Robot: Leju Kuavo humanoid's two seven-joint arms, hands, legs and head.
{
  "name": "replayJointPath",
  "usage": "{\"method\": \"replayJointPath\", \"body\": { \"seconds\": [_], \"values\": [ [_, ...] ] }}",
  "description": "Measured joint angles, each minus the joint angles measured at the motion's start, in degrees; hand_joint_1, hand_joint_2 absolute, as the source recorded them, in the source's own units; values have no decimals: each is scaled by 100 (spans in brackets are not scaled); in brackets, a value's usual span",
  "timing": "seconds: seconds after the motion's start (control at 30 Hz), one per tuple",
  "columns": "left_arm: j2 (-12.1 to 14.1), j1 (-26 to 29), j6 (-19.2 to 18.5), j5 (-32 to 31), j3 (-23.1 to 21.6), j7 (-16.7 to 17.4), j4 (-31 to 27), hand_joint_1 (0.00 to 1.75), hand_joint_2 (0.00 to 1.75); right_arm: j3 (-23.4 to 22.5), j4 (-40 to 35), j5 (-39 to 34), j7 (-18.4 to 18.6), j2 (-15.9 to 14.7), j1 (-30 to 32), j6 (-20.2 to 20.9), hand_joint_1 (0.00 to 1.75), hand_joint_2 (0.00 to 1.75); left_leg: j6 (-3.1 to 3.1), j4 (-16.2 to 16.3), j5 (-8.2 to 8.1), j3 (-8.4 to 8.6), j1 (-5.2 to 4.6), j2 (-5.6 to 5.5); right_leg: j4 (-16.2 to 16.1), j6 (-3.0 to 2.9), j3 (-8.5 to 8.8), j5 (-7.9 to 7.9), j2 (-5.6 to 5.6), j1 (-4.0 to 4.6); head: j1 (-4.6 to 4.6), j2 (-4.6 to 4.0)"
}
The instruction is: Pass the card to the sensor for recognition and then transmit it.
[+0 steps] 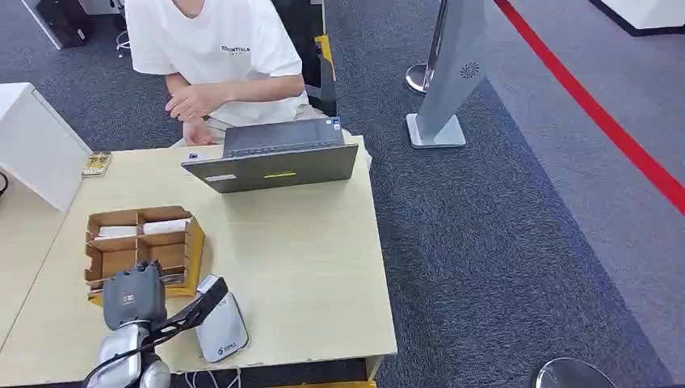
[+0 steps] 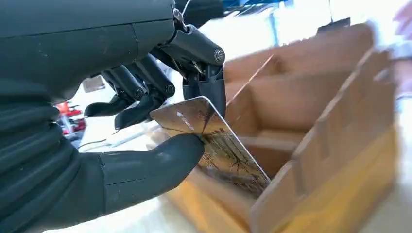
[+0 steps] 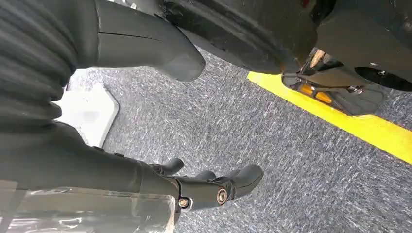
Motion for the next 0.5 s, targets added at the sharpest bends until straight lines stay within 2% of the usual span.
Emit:
{"method": "replayJointPath", "body": {
  "seconds": [0.07,0.23,0.33,0.5],
  "values": [
    [0,2,-73,0,-132,4,-158,175,175,-7,0,-5,-2,0,1,-2,0,175,0,0,0,1,0,0,0,0,0,0,1,0,-2,2],
    [35,151,-728,0,-703,-77,-1002,175,175,-155,0,-149,-20,2,-1,-70,0,175,0,2,0,-4,0,-7,-1,1,-3,0,-7,0,-2,0],
    [118,199,-986,0,-1100,-103,-1540,175,175,-256,0,-208,-22,2,4,-96,0,175,0,2,-1,-4,0,-7,-1,1,-3,0,-7,0,-2,0],
    [195,258,-1067,0,-1373,-105,-2014,175,175,-321,0,-212,-22,2,2,-96,0,175,0,1,0,-3,0,-6,-1,0,-3,0,-7,0,-2,0]
  ]
}}
